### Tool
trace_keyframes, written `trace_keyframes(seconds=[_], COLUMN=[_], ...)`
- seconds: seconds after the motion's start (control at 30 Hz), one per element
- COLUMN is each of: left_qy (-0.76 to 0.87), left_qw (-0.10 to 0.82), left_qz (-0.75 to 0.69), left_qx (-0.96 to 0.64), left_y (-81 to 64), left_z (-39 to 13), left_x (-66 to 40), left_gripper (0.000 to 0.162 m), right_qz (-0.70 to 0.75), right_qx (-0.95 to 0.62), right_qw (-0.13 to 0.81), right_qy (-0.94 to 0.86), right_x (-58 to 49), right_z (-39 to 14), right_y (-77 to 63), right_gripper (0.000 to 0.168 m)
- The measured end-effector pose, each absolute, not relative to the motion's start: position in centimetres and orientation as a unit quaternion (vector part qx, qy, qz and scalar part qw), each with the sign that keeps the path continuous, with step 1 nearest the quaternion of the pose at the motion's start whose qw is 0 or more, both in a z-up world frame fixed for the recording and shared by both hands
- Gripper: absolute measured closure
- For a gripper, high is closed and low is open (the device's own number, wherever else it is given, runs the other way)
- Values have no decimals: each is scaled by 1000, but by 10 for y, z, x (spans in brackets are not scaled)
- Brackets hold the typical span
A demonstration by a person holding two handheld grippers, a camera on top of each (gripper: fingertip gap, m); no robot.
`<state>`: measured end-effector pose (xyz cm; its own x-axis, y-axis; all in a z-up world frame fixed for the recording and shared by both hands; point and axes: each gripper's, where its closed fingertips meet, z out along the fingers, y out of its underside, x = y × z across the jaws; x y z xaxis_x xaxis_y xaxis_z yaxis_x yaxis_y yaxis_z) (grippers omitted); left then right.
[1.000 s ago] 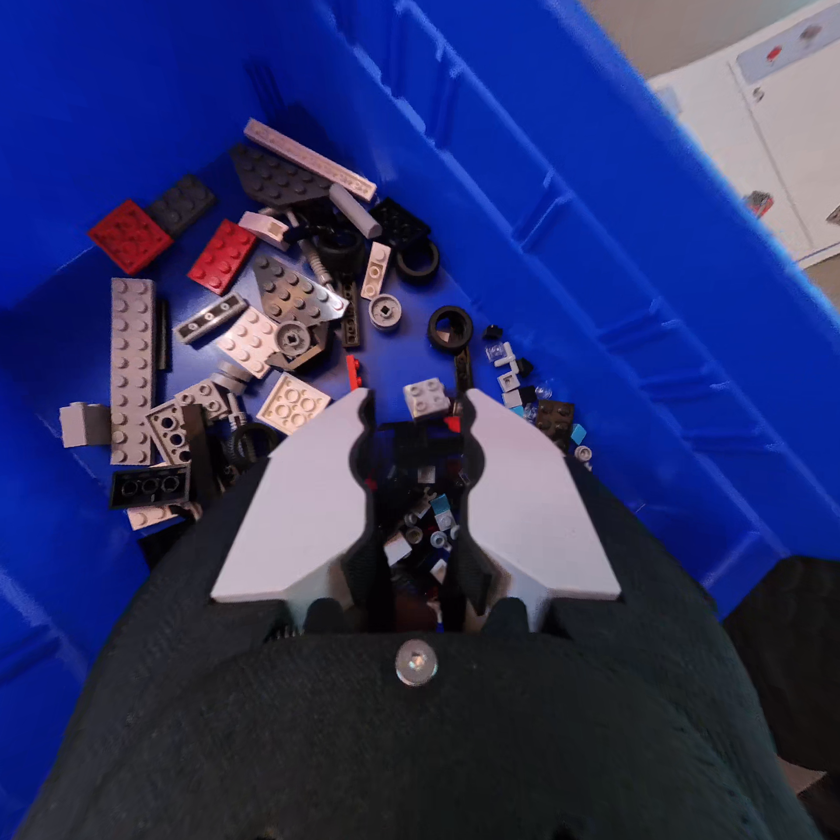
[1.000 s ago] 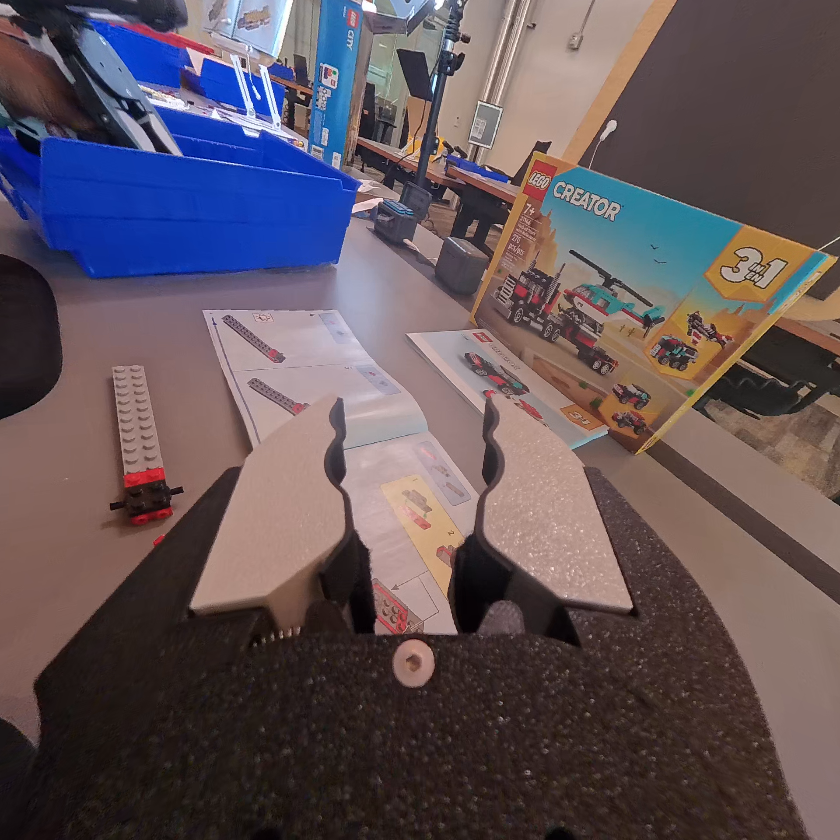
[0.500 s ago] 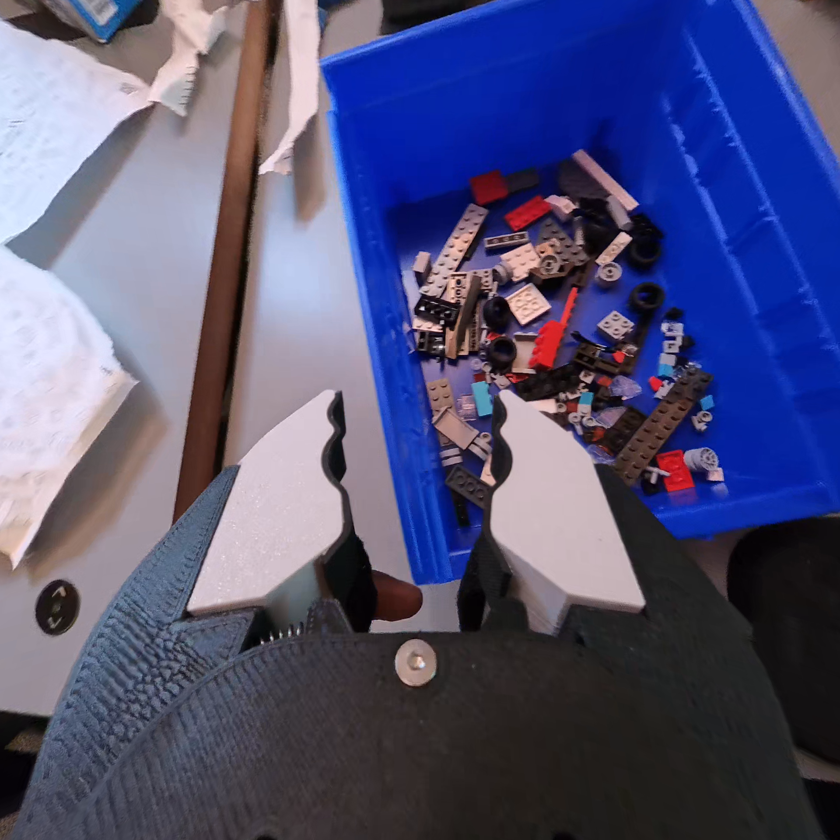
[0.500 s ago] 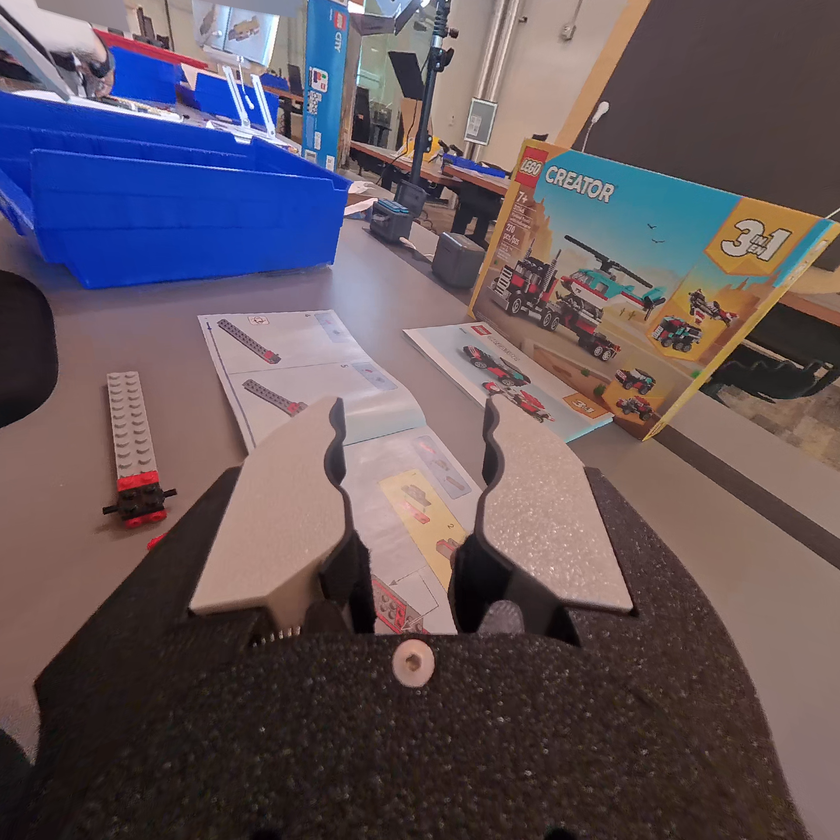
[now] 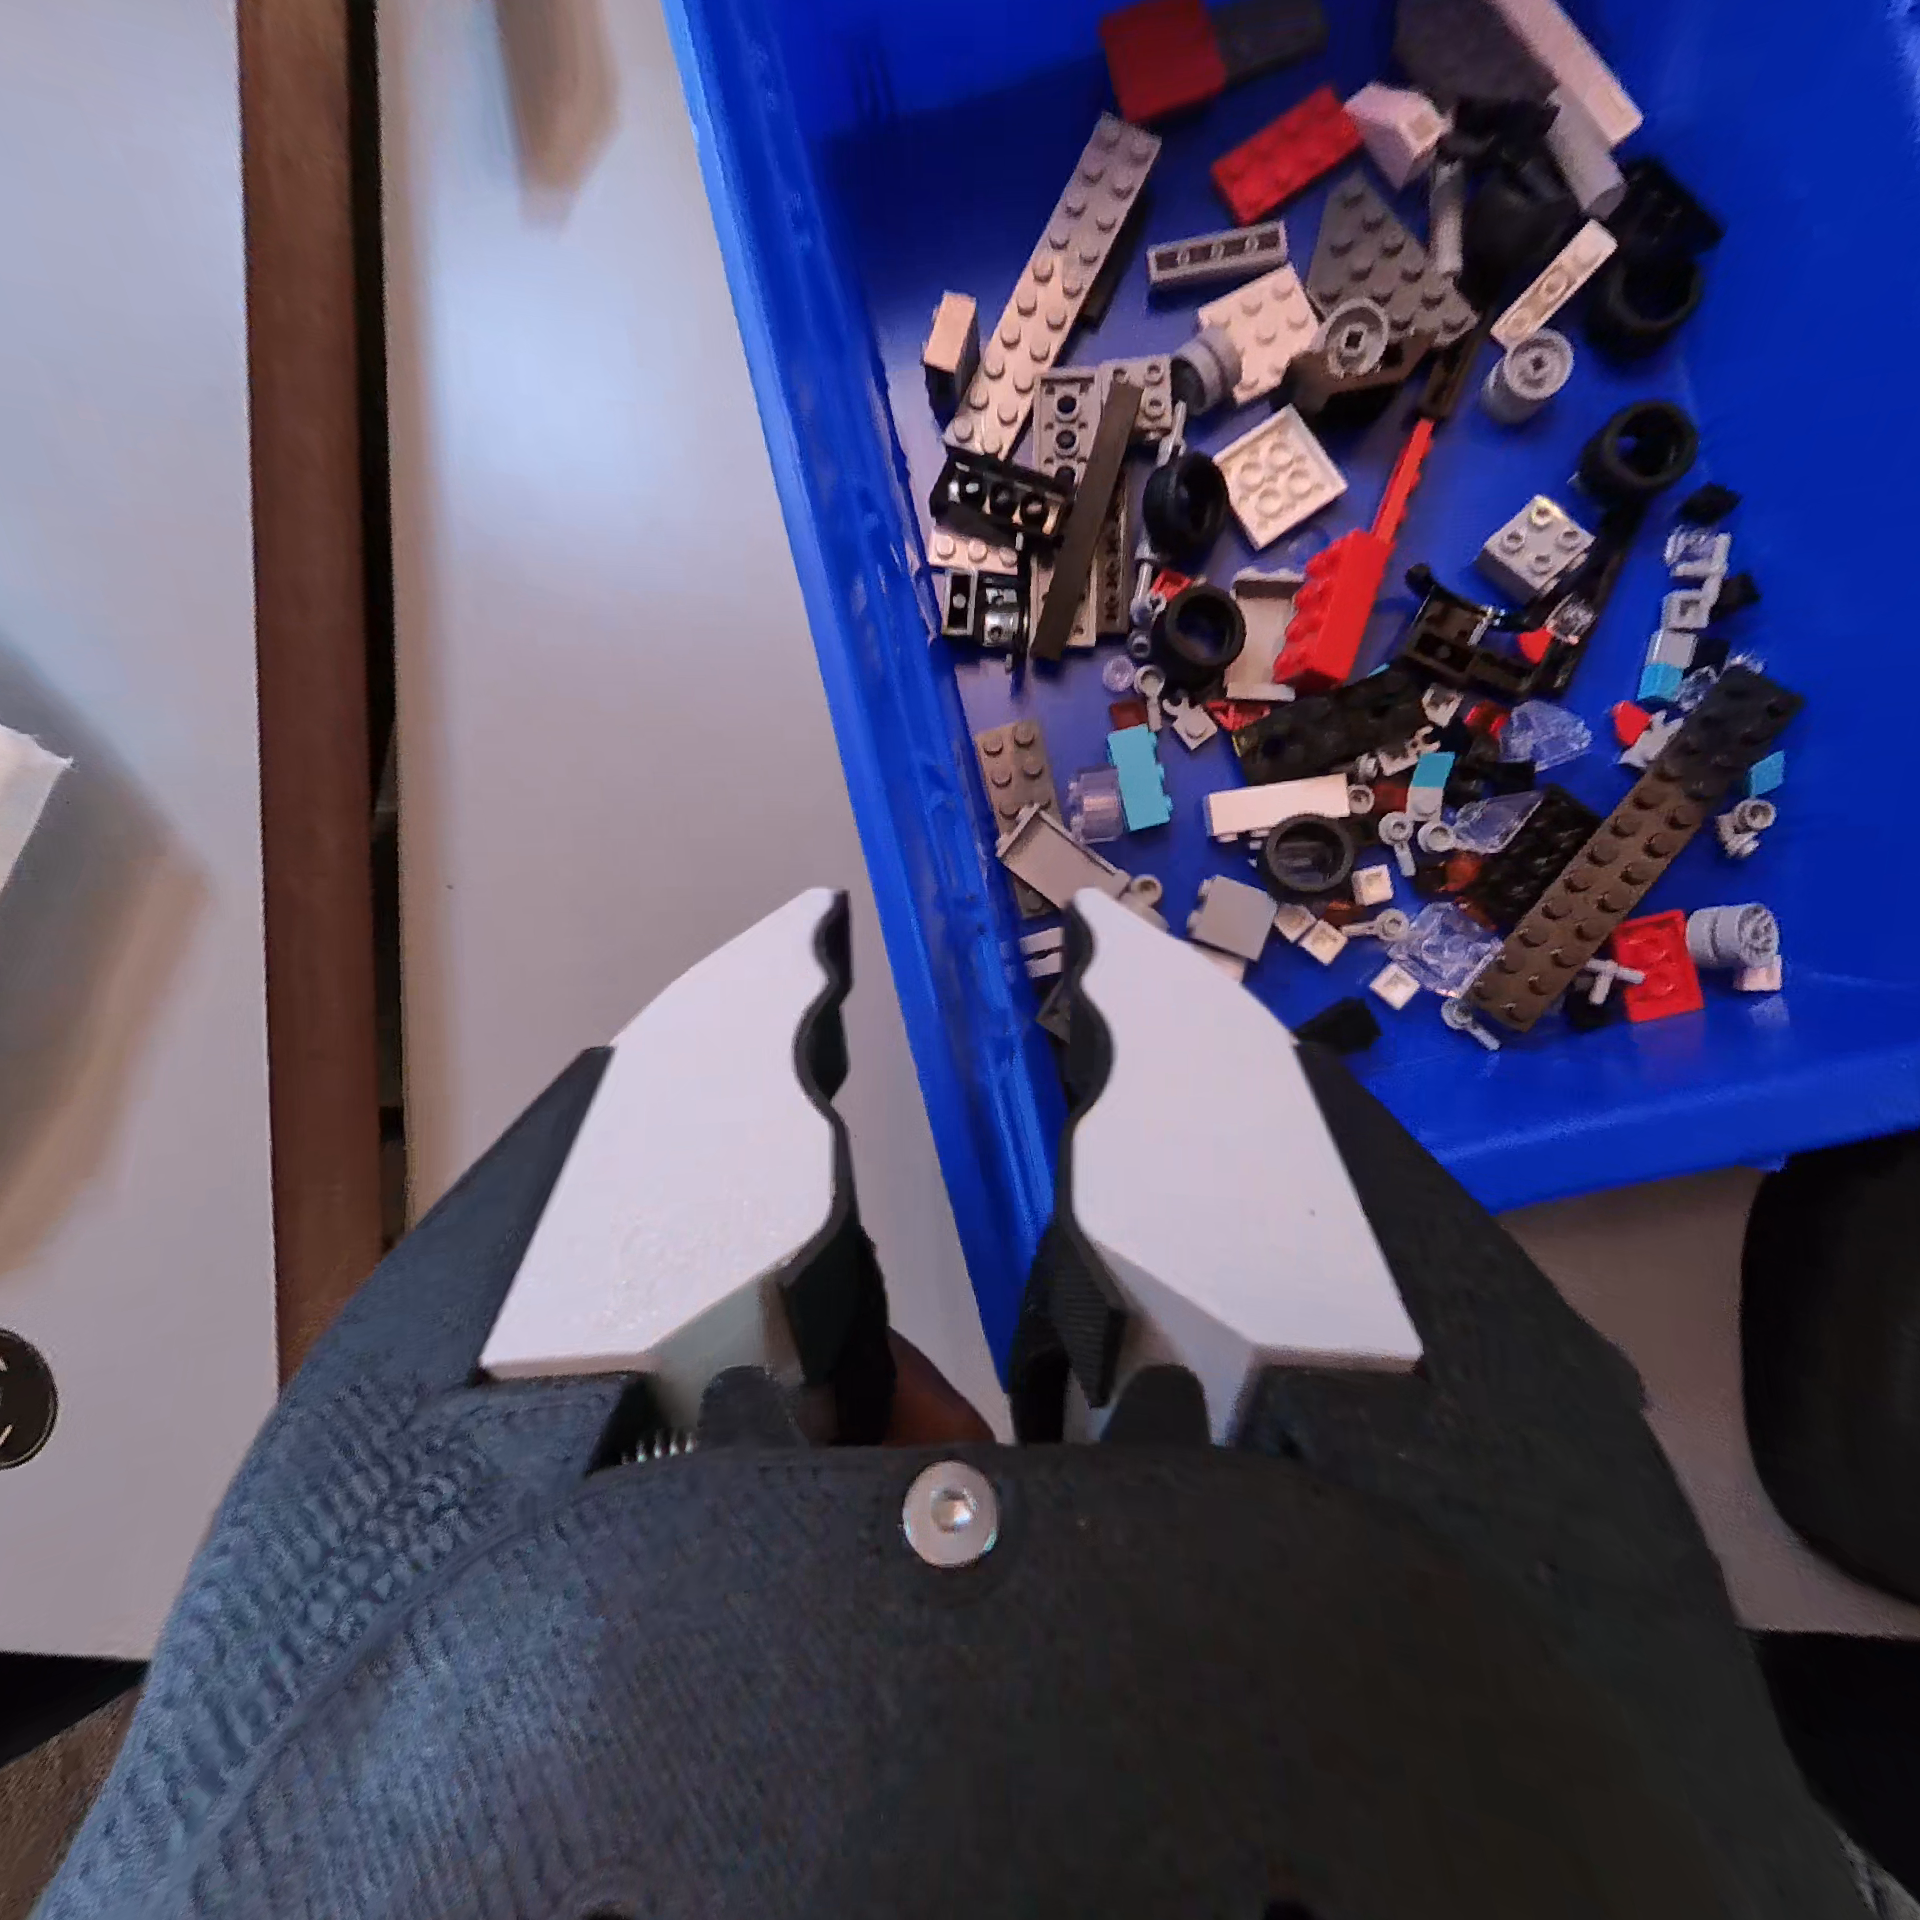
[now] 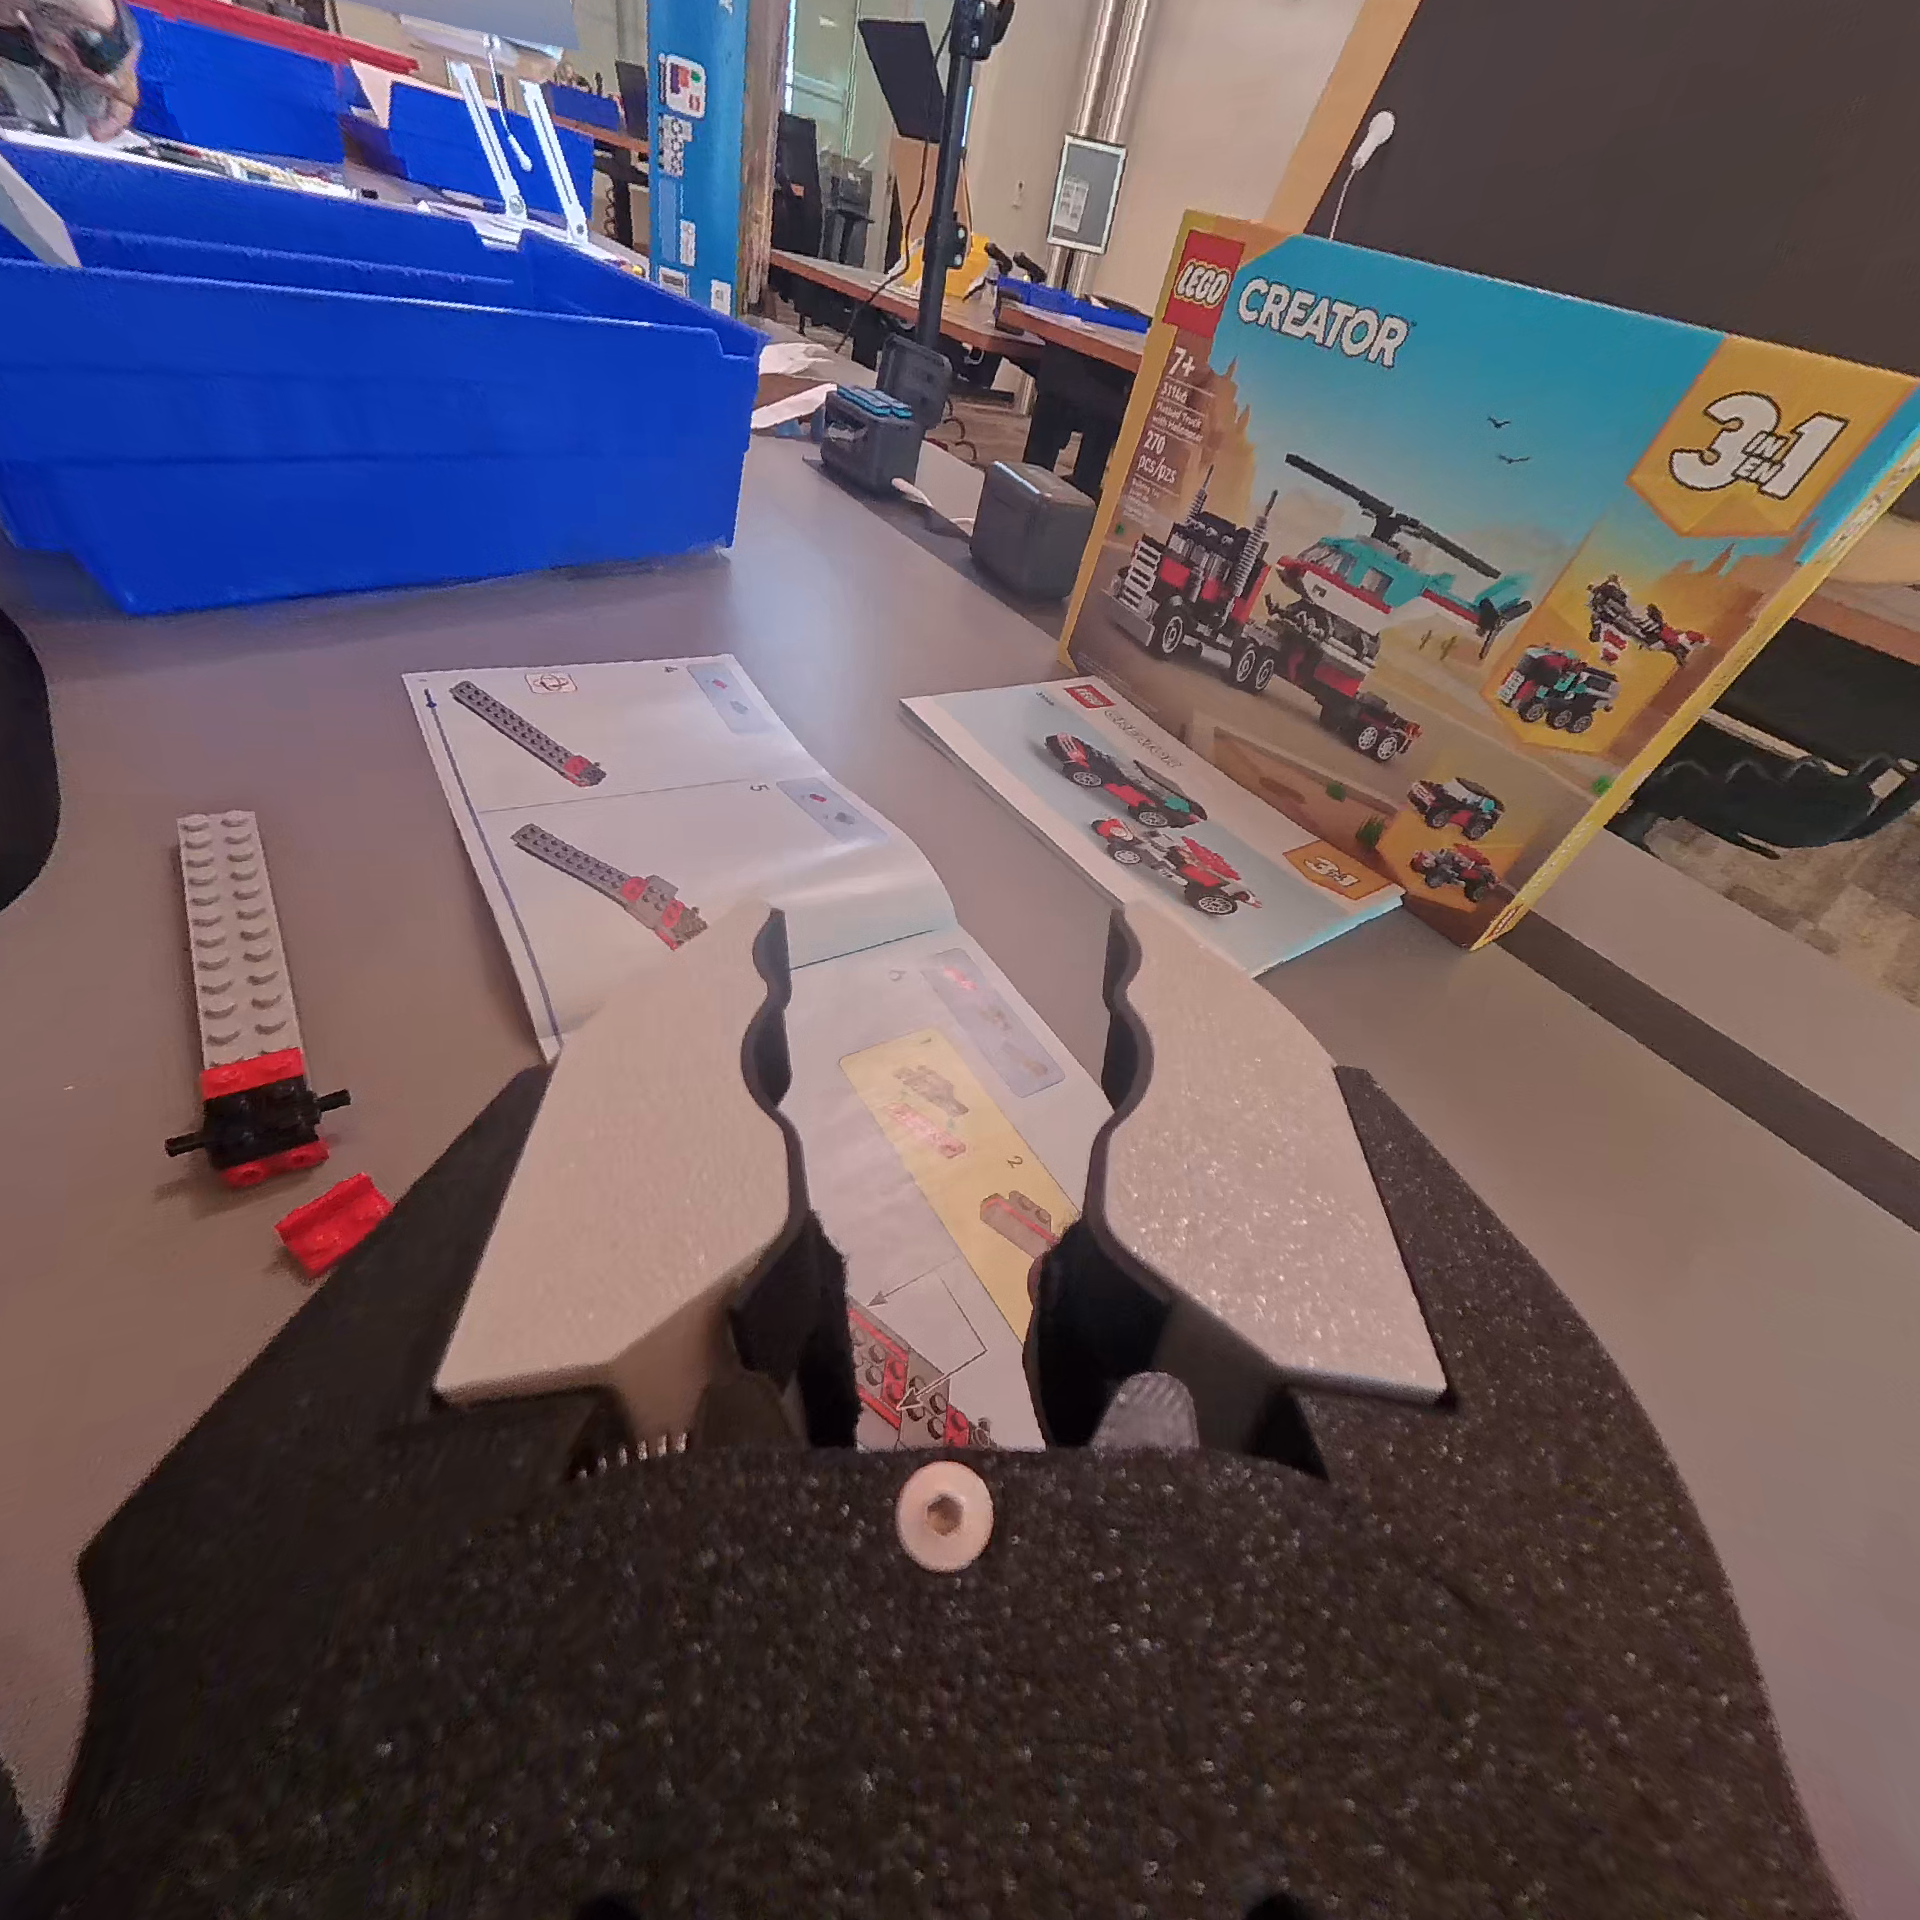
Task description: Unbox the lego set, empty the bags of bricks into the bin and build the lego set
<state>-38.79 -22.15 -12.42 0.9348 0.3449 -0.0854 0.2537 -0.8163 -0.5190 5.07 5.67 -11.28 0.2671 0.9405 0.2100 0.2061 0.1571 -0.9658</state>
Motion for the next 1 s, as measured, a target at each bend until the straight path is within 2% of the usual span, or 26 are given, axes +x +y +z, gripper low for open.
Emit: trace_keyframes(seconds=[0.07, 0.13, 0.7, 1.0], left_qy=[-157, -154, -122, -113], left_qw=[255, 249, 233, 284], left_qz=[75, 86, 89, 169], left_qx=[-951, -952, -961, -937], left_y=[-223, -225, -235, -223], left_z=[-127, -127, -123, -85], left_x=[-386, -388, -376, -379], left_gripper=[142, 150, 151, 154], right_qz=[325, 326, 322, 318], right_qx=[-563, -564, -562, -558], right_qw=[563, 564, 566, 567], right_qy=[-509, -507, -510, -516], right_x=[51, 51, 51, 50], right_z=[-113, -113, -113, -112], right_y=[58, 58, 58, 56], right_gripper=[110, 110, 111, 112])
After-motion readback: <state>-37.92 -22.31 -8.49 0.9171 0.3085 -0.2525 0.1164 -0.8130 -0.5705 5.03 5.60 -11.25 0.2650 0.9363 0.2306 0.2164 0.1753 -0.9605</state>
